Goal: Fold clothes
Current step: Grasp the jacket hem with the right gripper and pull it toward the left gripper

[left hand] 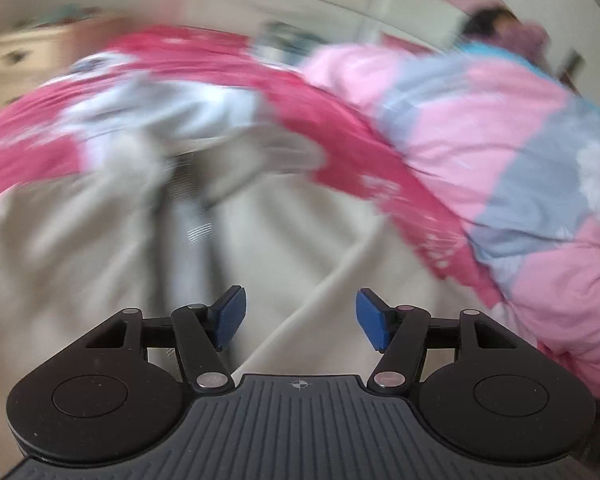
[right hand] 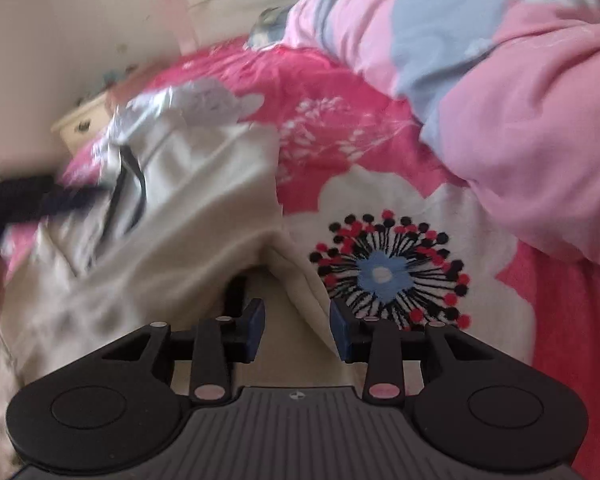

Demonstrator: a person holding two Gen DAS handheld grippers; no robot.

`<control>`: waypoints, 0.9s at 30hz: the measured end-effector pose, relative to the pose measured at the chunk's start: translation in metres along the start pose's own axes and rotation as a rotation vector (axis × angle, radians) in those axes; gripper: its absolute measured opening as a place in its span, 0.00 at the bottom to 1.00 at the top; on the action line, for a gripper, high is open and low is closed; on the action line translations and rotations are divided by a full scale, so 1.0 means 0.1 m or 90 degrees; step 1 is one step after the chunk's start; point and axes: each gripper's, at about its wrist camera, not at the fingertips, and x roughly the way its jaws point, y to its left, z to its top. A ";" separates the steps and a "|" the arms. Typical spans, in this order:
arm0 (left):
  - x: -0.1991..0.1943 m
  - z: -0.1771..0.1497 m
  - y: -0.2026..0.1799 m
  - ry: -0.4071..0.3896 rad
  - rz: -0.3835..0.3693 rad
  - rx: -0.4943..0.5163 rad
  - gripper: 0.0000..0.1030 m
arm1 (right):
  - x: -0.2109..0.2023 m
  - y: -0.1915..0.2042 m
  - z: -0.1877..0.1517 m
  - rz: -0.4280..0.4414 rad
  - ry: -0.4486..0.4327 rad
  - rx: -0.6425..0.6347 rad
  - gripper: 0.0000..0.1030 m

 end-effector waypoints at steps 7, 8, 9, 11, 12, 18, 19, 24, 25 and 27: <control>0.97 0.51 -0.65 0.064 -0.023 0.153 0.66 | 0.18 0.02 -0.08 -0.007 -0.026 -0.172 0.45; 1.08 0.55 -0.71 0.077 -0.022 0.168 0.66 | 0.20 0.04 -0.07 -0.001 -0.030 -0.183 0.45; 1.18 0.59 -0.77 0.091 -0.022 0.183 0.66 | 0.22 0.05 -0.06 0.006 -0.033 -0.190 0.45; 1.31 0.60 -0.89 0.102 -0.015 0.219 0.66 | 0.28 0.02 -0.03 0.021 -0.044 -0.181 0.45; 1.35 0.60 -0.93 0.102 -0.009 0.235 0.66 | 0.31 0.01 -0.02 0.028 -0.049 -0.175 0.44; 1.59 0.46 -0.91 0.109 0.067 0.262 0.61 | 0.38 -0.43 -0.03 0.093 -0.073 0.001 0.07; 1.61 0.43 -0.87 0.107 0.069 0.247 0.61 | 0.36 -0.56 -0.06 0.106 -0.081 0.055 0.07; 1.60 0.39 -0.74 0.083 0.067 0.208 0.59 | 0.37 -0.96 -0.20 0.155 -0.086 0.221 0.06; 1.59 0.37 -0.74 0.075 0.067 0.211 0.58 | 0.38 -0.97 -0.21 0.157 -0.086 0.228 0.06; 1.59 0.32 -0.71 0.052 0.062 0.223 0.57 | 0.39 -1.00 -0.23 0.163 -0.088 0.251 0.06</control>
